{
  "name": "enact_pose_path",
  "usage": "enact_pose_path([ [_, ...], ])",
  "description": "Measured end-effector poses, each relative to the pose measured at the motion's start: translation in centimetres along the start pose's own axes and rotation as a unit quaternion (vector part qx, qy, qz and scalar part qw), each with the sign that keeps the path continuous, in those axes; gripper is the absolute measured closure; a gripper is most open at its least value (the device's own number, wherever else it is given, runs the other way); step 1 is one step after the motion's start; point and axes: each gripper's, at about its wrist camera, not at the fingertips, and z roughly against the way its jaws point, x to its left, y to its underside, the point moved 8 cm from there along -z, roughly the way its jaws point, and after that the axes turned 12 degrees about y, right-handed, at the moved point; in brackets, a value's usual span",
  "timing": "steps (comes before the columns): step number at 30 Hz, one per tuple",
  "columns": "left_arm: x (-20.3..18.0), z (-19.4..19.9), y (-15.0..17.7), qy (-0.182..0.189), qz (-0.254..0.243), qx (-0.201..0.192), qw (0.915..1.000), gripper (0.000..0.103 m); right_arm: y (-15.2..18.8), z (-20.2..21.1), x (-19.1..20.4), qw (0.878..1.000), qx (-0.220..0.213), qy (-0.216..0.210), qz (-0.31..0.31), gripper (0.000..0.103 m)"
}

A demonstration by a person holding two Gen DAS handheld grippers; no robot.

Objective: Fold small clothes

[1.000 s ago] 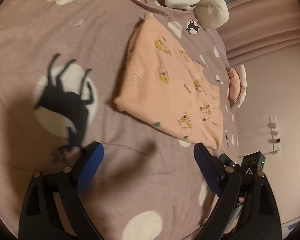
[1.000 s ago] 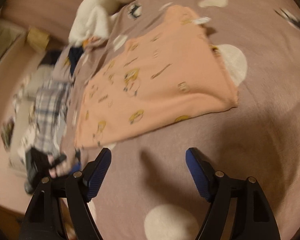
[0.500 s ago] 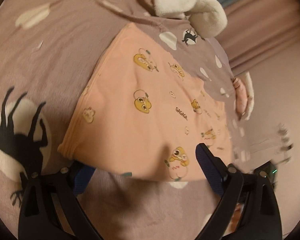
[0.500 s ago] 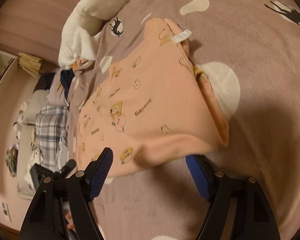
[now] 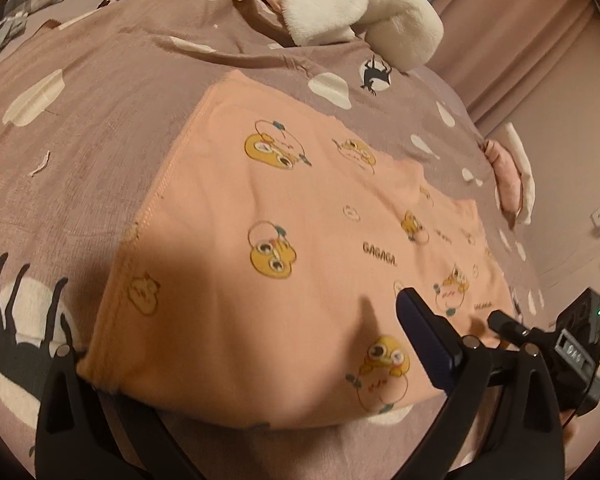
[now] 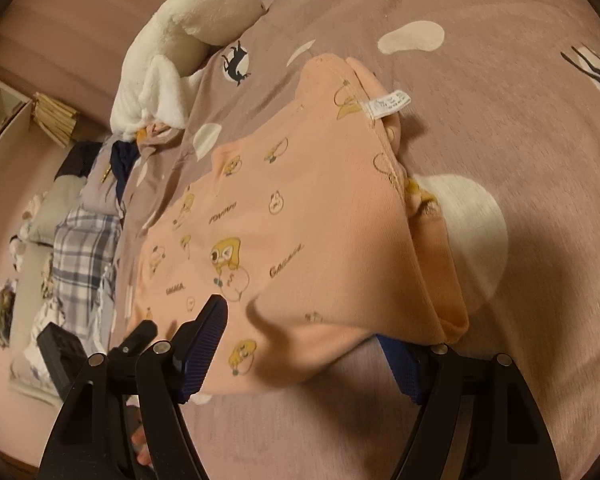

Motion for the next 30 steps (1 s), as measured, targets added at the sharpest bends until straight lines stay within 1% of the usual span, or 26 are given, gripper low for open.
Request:
enact_pose_path([
  [1, 0.0, 0.1, 0.0, 0.001, -0.001, -0.004, 1.0, 0.006, 0.0, -0.1, 0.1, 1.0, -0.005, 0.006, 0.006, 0.028],
  [2, 0.0, 0.3, 0.0, -0.007, -0.007, -0.007, 0.9999, 0.011, 0.0, -0.1, 0.2, 1.0, -0.009, 0.013, 0.013, 0.029],
  [3, 0.1, 0.3, 0.0, -0.017, -0.012, -0.009, 0.9997, 0.023, 0.0, -0.1, 0.3, 0.999, -0.016, 0.024, 0.023, 0.034],
  [4, 0.4, 0.4, 0.0, -0.043, -0.02, -0.012, 0.9988, 0.035, 0.0, -0.2, 0.2, 0.998, -0.025, 0.043, 0.037, 0.046],
  [5, 0.7, 0.4, -0.1, -0.066, -0.024, -0.014, 0.9974, 0.052, -0.1, -0.2, 0.2, 0.996, -0.034, 0.066, 0.051, 0.054],
  [6, 1.1, 0.4, -0.3, -0.083, -0.024, -0.017, 0.9961, 0.062, -0.2, -0.3, 0.0, 0.993, -0.043, 0.092, 0.067, 0.07],
  [7, 1.4, 0.5, -0.4, -0.082, -0.019, -0.018, 0.9963, 0.065, -0.1, -0.4, 0.1, 0.989, -0.049, 0.108, 0.083, 0.077],
  [8, 1.5, 0.6, -0.5, -0.077, -0.014, -0.019, 0.9968, 0.071, -0.1, -0.5, 0.1, 0.987, -0.053, 0.116, 0.093, 0.08],
  [9, 1.7, 0.7, -0.6, -0.07, -0.008, -0.018, 0.9974, 0.08, 0.0, -0.4, 0.3, 0.985, -0.061, 0.126, 0.103, 0.086],
  [10, 1.7, 0.9, -0.6, -0.061, -0.002, -0.016, 0.998, 0.084, 0.0, -0.3, 0.2, 0.984, -0.064, 0.126, 0.104, 0.09],
  [11, 1.7, 1.1, -0.6, -0.049, 0.007, -0.013, 0.9987, 0.091, 0.0, -0.2, 0.3, 0.984, -0.068, 0.125, 0.104, 0.091],
  [14, 1.5, 1.5, -0.7, -0.039, 0.022, -0.01, 0.999, 0.095, -0.1, 0.3, 0.2, 0.985, -0.078, 0.117, 0.104, 0.092],
  [16, 1.4, 1.9, -0.8, -0.032, 0.033, -0.015, 0.9989, 0.096, -0.2, 0.7, 0.0, 0.987, -0.079, 0.099, 0.097, 0.093],
  [18, 0.9, 2.5, -0.7, -0.037, 0.024, -0.019, 0.9989, 0.097, -0.2, 1.2, 0.0, 0.988, -0.084, 0.085, 0.097, 0.093],
  [21, -0.1, 3.5, -0.6, -0.048, 0.01, -0.025, 0.9985, 0.098, 0.3, 2.1, 0.3, 0.988, -0.09, 0.074, 0.105, 0.094],
  [23, -0.5, 3.9, -0.5, -0.049, 0.007, -0.024, 0.9985, 0.098, 0.4, 2.3, 0.9, 0.986, -0.097, 0.075, 0.115, 0.094],
  [28, -0.9, 4.9, -0.6, -0.047, 0.009, -0.03, 0.9984, 0.099, 0.5, 2.6, 1.2, 0.988, -0.098, 0.059, 0.106, 0.095],
  [30, -0.6, 4.6, -0.6, -0.05, 0.008, -0.022, 0.9985, 0.099, 0.8, 2.6, 1.5, 0.986, -0.099, 0.067, 0.117, 0.095],
])
